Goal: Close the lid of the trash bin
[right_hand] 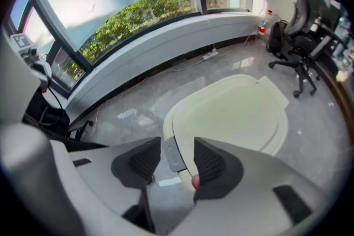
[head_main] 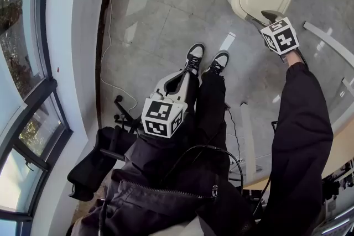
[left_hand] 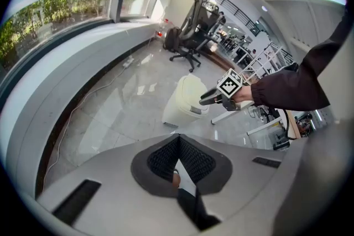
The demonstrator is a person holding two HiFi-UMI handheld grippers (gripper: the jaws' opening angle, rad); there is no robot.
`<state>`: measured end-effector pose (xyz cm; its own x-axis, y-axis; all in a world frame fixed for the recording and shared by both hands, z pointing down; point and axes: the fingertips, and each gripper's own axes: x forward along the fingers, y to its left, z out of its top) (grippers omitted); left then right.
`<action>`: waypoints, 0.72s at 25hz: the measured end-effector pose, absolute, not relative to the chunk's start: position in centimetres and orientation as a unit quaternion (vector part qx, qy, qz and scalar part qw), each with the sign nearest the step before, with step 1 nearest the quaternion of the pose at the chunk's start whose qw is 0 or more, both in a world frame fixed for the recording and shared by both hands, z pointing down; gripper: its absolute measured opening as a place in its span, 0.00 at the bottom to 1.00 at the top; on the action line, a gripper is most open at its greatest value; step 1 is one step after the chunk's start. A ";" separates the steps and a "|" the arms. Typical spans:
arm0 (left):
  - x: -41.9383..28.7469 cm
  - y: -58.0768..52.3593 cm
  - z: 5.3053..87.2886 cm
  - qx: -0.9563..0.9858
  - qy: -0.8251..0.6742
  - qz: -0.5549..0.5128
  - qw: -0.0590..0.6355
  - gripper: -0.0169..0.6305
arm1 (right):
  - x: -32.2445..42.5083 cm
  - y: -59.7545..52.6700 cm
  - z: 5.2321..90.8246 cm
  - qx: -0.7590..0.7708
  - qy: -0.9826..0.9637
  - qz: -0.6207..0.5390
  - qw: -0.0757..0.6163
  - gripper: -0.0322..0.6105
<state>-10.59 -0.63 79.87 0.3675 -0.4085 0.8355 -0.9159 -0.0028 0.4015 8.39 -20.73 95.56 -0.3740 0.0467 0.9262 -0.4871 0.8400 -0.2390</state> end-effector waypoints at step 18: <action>-3.2 -13.2 47.9 0.807 -0.503 0.155 0.268 0.02 | 12.2 -15.6 46.5 0.514 -0.823 0.147 0.190 0.06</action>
